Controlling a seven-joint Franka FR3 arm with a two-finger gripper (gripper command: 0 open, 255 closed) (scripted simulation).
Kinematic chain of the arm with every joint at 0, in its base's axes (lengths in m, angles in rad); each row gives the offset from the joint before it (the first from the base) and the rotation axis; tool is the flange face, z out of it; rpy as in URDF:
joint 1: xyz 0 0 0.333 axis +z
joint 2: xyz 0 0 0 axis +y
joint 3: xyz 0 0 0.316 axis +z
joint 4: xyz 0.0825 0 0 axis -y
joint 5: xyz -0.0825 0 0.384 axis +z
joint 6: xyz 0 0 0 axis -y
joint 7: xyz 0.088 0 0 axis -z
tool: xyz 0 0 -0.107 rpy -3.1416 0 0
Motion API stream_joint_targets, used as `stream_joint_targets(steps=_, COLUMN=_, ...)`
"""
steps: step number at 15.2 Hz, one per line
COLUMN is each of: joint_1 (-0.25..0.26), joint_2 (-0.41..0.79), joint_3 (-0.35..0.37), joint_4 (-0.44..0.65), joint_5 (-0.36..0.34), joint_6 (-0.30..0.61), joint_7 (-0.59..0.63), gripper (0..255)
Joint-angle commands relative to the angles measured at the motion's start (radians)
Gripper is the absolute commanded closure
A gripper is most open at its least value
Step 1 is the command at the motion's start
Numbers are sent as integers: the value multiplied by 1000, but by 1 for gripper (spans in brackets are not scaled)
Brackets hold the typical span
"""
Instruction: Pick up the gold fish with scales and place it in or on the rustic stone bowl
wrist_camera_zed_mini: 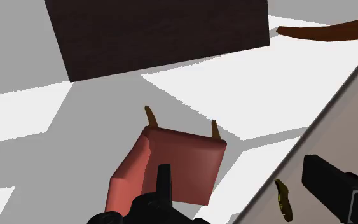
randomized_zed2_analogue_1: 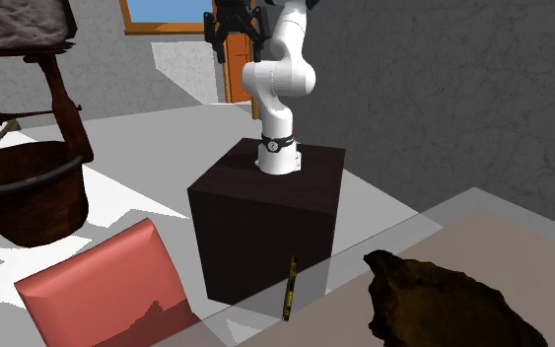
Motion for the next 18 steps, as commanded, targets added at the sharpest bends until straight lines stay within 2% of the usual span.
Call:
stream_joint_targets(steps=1, joint_1=0, joint_2=0, joint_3=0, joint_4=0, joint_5=0, joint_6=0, joint_7=0, gripper=0)
stream_joint_targets(steps=9, joint_1=49, joint_2=214, joint_3=73, joint_4=-31, joint_5=41, joint_6=261, joint_7=26, gripper=0)
stream_joint_targets(steps=18, joint_1=89, joint_2=521, joint_3=153, joint_4=38, joint_5=49, joint_6=518, joint_7=61, gripper=0)
